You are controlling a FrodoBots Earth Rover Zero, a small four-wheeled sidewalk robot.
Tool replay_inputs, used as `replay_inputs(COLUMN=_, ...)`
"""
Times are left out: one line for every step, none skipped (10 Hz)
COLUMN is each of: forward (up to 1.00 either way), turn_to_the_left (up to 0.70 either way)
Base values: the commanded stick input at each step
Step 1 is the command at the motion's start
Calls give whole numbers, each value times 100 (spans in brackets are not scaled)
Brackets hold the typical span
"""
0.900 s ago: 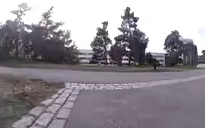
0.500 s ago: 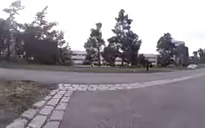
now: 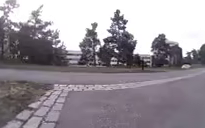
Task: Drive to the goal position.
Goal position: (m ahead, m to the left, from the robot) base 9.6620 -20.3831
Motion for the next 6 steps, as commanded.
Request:
replay_inputs(forward=0, turn_to_the_left=-45)
replay_inputs(forward=0, turn_to_the_left=-45)
replay_inputs(forward=0, turn_to_the_left=-45)
replay_inputs(forward=0, turn_to_the_left=-45)
replay_inputs(forward=0, turn_to_the_left=-45)
replay_inputs(forward=0, turn_to_the_left=-45)
